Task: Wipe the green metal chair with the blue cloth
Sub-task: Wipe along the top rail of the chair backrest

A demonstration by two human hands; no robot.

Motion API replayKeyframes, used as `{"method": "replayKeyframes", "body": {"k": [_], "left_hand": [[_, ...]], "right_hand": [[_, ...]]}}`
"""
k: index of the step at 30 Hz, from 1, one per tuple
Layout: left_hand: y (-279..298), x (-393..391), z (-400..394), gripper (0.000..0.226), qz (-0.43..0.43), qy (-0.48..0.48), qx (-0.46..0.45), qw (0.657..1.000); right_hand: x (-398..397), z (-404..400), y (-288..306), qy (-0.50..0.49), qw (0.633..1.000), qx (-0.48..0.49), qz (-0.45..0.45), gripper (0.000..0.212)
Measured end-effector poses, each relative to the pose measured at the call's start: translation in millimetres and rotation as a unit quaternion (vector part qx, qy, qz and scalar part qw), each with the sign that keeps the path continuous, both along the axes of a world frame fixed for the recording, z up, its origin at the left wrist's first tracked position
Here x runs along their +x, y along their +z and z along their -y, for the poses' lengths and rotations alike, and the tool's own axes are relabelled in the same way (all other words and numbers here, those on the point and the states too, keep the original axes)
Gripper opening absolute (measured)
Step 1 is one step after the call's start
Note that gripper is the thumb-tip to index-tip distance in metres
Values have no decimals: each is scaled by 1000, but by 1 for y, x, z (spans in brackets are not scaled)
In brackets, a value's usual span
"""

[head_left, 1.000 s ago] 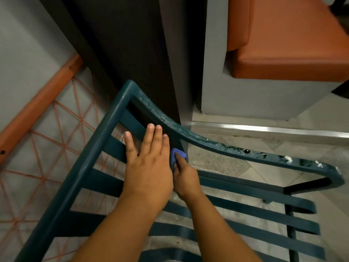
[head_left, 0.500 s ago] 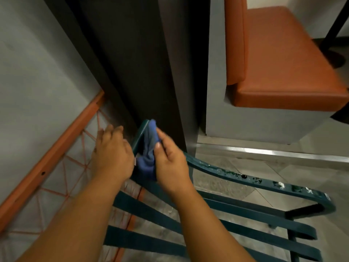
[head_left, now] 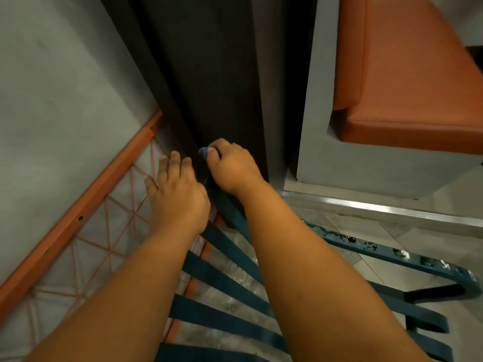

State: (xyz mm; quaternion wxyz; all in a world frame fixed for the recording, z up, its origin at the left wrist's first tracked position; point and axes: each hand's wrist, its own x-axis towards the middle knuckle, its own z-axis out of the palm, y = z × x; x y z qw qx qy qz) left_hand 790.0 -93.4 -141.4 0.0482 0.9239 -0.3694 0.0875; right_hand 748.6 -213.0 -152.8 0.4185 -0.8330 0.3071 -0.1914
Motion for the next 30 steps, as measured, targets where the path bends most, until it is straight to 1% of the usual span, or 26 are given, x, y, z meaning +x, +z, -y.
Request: {"method": "replayKeyframes", "body": {"k": [2, 4, 6, 9, 12, 13, 15, 16, 17, 18, 20, 22, 24, 26, 29, 30], "left_hand": [[-1, 1, 1, 58, -1, 3, 7, 1000], [-1, 1, 1, 59, 0, 5, 17, 1000], [0, 0, 1, 60, -2, 6, 18, 1000], [0, -1, 1, 60, 4, 3, 19, 1000], [-1, 0, 1, 59, 8, 0, 19, 1000], [-1, 0, 1, 59, 6, -1, 16, 1000], [-2, 1, 2, 60, 4, -1, 10, 1000], [-2, 1, 1, 61, 3, 0, 8, 1000], [-2, 2, 1, 61, 4, 1, 8, 1000], [-3, 2, 0, 62, 6, 0, 10, 1000], [-3, 3, 0, 62, 10, -6, 15, 1000], [-3, 2, 0, 61, 6, -10, 11, 1000], [-3, 3, 2, 61, 7, -11, 10, 1000], [-3, 2, 2, 62, 8, -10, 11, 1000], [-4, 3, 3, 63, 10, -10, 9, 1000], [-4, 3, 3, 63, 8, -9, 9, 1000]], "right_hand": [[5, -9, -5, -27, 999, -30, 20, 34], [-2, -28, -20, -43, 993, -55, 98, 38], [-16, -42, -39, -42, 988, -42, 143, 44], [-20, -36, -54, -86, 989, 0, 117, 47], [-8, -12, -43, -130, 986, 92, 45, 44], [-4, -7, -40, -133, 985, 100, 42, 43], [-5, -17, -47, -128, 985, 64, 97, 43], [-9, -27, -56, -120, 983, 38, 133, 46], [-15, -39, -66, -108, 983, 10, 145, 50], [-23, -47, -77, -102, 986, -14, 129, 54], [-38, -46, -99, -124, 991, -29, 38, 55], [-48, -29, -104, -154, 987, 1, -40, 44], [-46, -12, -94, -151, 986, 45, -52, 37], [-34, -4, -74, -115, 990, 77, -15, 39], [-14, -8, -47, -70, 985, 113, 110, 39], [-12, -10, -44, -66, 981, 126, 133, 38]]}}
